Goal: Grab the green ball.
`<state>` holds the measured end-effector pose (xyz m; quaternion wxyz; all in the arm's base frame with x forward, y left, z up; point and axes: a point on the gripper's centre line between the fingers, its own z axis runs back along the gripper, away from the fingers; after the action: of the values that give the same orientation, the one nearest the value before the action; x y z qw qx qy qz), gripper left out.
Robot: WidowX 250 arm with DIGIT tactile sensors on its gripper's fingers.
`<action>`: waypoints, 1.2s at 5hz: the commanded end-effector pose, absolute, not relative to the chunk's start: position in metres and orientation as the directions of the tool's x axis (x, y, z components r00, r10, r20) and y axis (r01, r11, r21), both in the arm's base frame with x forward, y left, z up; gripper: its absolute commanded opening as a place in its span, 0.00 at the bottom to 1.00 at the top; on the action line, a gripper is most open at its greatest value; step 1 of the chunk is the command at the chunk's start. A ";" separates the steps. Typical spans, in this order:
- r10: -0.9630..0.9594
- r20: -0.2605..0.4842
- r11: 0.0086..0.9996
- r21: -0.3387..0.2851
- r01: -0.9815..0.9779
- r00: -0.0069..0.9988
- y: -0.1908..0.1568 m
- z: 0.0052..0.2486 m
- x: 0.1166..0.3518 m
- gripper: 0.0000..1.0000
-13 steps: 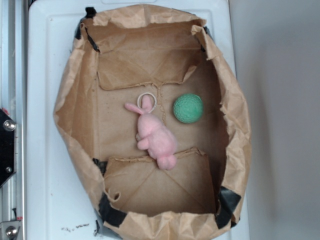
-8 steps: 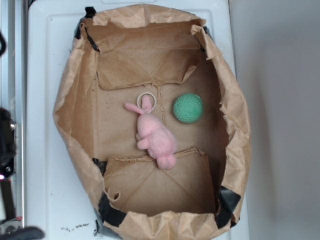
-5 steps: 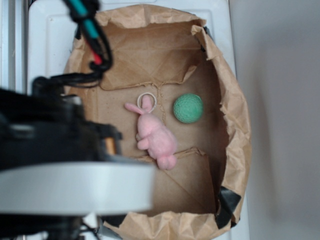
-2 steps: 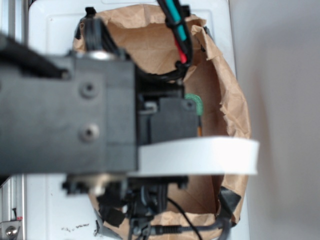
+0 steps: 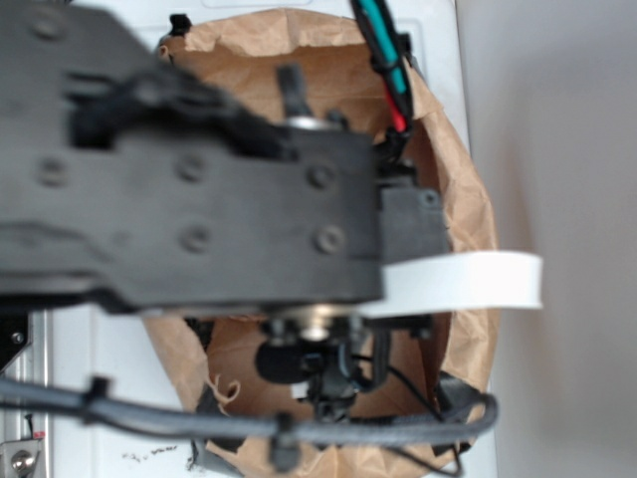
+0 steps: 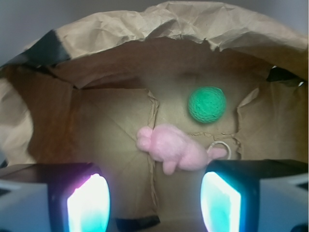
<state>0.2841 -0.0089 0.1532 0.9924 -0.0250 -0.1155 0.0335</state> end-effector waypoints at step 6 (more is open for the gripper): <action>0.088 0.284 0.995 -0.065 -0.073 0.955 0.012 0.119 0.336 1.00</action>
<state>0.3288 0.0048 0.0937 0.9934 -0.0288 -0.1048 0.0367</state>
